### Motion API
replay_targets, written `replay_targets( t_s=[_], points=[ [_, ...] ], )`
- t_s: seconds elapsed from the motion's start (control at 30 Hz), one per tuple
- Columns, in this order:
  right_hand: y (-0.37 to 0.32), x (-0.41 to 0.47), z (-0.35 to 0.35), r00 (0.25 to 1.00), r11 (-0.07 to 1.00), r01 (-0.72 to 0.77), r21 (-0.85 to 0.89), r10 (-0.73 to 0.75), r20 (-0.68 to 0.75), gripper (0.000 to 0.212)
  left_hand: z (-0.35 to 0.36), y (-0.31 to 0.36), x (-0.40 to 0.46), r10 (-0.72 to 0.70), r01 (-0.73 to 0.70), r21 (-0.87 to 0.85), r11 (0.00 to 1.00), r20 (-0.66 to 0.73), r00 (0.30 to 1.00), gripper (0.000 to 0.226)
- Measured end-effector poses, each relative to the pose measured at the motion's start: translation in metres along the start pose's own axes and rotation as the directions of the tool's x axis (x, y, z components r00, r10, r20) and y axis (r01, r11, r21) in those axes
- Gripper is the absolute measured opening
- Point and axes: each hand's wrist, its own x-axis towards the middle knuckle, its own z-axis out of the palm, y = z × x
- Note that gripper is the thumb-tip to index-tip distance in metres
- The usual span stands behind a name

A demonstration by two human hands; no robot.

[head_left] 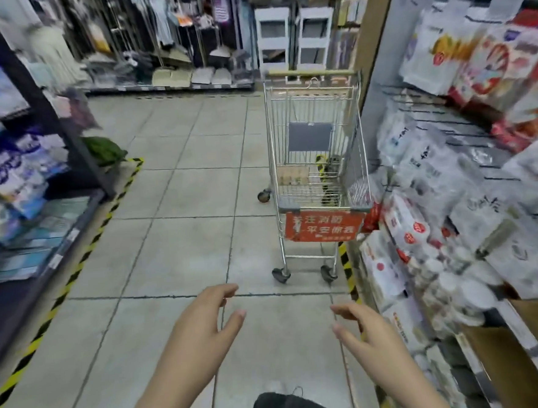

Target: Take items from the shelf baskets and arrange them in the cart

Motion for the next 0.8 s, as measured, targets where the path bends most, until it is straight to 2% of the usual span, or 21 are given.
replay_targets(
  t_s=[0.13,0.37,0.47,0.63,0.8],
  points=[
    [-0.023,0.095,0.003,1.0,1.0,0.015,0.026,-0.016,0.017,0.02,-0.028,-0.014,0.074,-0.034,0.034,-0.004,0.999,-0.024,0.999,0.032],
    [-0.092,0.252,0.02,0.977,0.983,0.182,-0.02,-0.179,0.113,0.028,-0.082,-0.072,0.176,-0.239,0.24,-0.008,0.971,-0.14,0.961,0.033],
    [-0.112,0.308,0.03,0.973,0.981,0.193,0.001,-0.191,0.131,0.029,-0.096,-0.102,0.217,-0.329,0.33,-0.016,0.944,-0.134,0.935,0.032],
    [-0.12,0.401,0.047,0.989,0.993,0.118,0.021,-0.12,0.085,0.029,-0.124,-0.152,0.327,-0.364,0.368,0.05,0.928,-0.084,0.928,0.032],
    [-0.117,0.483,0.045,0.995,0.99,-0.1,0.104,0.102,-0.011,0.027,-0.143,-0.173,0.474,-0.259,0.252,0.136,0.958,0.038,0.965,0.035]
  ],
)
